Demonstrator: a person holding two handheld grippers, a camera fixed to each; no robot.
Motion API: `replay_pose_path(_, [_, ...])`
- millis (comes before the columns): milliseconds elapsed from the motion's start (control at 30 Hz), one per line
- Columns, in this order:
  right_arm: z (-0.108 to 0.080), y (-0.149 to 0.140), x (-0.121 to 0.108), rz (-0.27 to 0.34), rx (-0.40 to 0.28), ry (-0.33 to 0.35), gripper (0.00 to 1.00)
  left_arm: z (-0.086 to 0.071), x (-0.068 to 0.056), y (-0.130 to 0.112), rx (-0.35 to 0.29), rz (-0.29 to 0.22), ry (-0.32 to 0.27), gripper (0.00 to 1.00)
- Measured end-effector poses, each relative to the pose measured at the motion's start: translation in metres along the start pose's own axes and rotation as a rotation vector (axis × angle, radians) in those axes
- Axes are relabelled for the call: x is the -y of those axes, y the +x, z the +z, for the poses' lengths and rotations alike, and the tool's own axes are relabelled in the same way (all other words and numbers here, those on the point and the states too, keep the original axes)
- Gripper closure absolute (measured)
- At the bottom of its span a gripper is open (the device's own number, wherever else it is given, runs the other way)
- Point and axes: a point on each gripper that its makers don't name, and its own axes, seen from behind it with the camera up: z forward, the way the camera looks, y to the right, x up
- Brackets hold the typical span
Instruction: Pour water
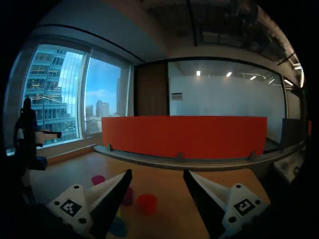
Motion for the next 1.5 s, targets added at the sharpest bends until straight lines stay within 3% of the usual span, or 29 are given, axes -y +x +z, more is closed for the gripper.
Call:
replay_pose_path(200, [-0.003, 0.005, 0.024, 0.014, -0.007, 0.126, 0.01, 0.001, -0.023, 0.001, 0.002, -0.002, -0.107, 0.11])
replay_pose_path(300, [-0.005, 0.01, 0.028, 0.022, -0.009, 0.159, 0.01, 0.003, -0.029, 0.0, 0.006, 0.003, -0.139, 0.11])
replay_pose_path(500, [-0.007, 0.007, 0.034, 0.012, 0.01, 0.192, 0.0, 0.008, -0.037, -0.006, 0.026, 0.026, -0.166, 0.11])
replay_pose_path(700, [-0.01, -0.01, 0.044, -0.023, 0.073, 0.238, 0.01, 0.01, -0.045, -0.019, 0.06, 0.059, -0.197, 0.1])
replay_pose_path(967, [-0.019, -0.037, 0.06, -0.078, 0.16, 0.296, 0.0, 0.013, -0.053, -0.051, 0.135, 0.105, -0.231, 0.1])
replay_pose_path(1500, [-0.028, -0.084, 0.076, -0.102, 0.265, 0.354, 0.0, 0.015, -0.065, -0.112, 0.259, 0.107, -0.275, 0.1])
